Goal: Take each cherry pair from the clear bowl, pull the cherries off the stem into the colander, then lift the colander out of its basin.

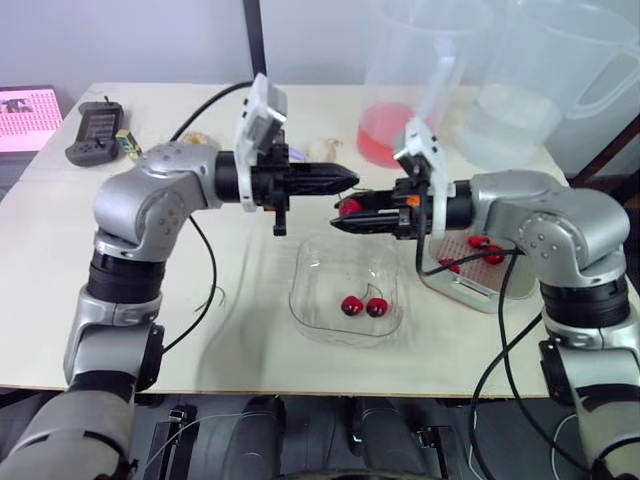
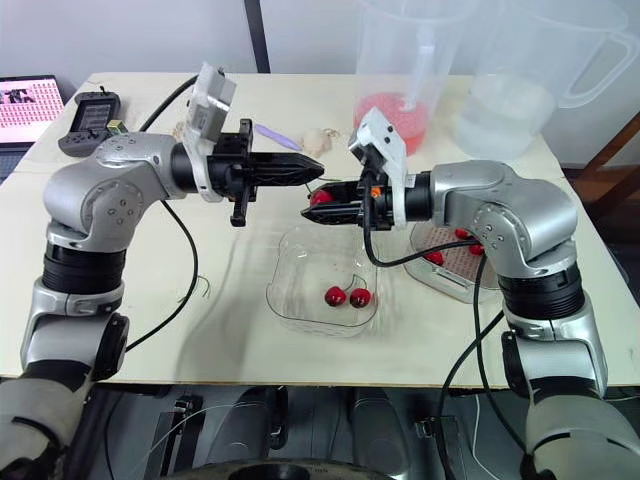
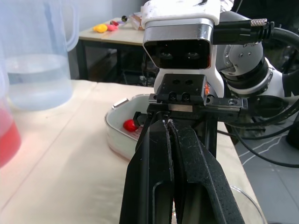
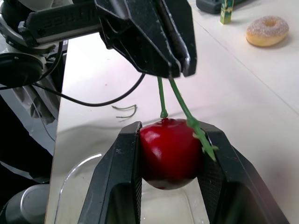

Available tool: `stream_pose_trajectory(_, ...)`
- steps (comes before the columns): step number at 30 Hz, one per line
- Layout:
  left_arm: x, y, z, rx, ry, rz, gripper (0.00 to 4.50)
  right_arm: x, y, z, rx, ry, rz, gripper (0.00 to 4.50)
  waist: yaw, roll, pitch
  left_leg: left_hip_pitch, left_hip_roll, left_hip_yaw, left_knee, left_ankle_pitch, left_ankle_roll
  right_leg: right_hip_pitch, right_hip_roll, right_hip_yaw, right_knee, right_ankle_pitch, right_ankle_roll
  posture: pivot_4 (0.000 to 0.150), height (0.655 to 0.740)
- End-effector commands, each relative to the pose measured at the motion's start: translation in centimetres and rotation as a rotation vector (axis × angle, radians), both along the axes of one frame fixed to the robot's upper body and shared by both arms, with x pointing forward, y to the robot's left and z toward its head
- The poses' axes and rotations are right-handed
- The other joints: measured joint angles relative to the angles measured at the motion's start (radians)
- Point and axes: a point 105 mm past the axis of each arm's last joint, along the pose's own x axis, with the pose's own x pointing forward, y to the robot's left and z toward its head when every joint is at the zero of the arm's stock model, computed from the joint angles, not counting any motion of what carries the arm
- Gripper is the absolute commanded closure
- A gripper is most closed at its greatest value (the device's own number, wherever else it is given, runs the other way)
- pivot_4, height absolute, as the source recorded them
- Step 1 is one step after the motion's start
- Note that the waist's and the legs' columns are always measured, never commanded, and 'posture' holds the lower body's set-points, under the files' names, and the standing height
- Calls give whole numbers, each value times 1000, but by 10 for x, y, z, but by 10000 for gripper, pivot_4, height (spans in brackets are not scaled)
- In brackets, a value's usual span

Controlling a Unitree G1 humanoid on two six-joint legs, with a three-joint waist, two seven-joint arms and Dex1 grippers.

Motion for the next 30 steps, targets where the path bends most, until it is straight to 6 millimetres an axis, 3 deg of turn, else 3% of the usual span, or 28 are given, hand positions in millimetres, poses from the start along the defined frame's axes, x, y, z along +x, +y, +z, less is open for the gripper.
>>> stream_pose_trajectory(1,-4,2,19,-31,-78,-8,45000,0,-8,-4,-22,4,-33,34129,0,0,0,0,0,0,0,0,0,0,0,0,0,0,0,1500,7321)
stream_pose_trajectory(12,-3,2,21,-35,-80,-10,45000,-3,-14,-11,-30,26,-50,34129,-1,0,0,0,0,0,0,0,0,0,0,0,0,0,0,1500,7321)
stream_pose_trajectory(16,-3,3,21,-33,-82,-4,45000,-1,-25,-8,-46,9,-81,34129,0,0,0,0,0,0,0,0,0,0,0,0,0,0,0,1500,7321)
stream_pose_trajectory(20,-2,7,21,-29,-85,11,45000,-1,-58,7,-120,-48,-148,34129,4,0,0,0,0,0,0,0,0,0,0,0,-1,0,0,1500,7321)
stream_pose_trajectory(24,-3,15,19,-26,-80,32,45000,5,-109,17,-284,-115,-299,34129,2,0,0,-1,0,1,0,0,0,0,-1,0,-2,0,0,1500,7321)
stream_pose_trajectory(27,-3,21,16,-25,-74,49,45000,12,-151,8,-442,-129,-412,34129,0,0,0,0,0,1,0,0,0,0,-1,0,-2,-1,-1,1500,7321)
stream_pose_trajectory(30,-3,23,14,-31,-69,60,45000,14,-170,-10,-524,-96,-437,34129,-6,0,0,0,0,2,0,0,0,0,-1,0,-2,-1,-1,1500,7321)
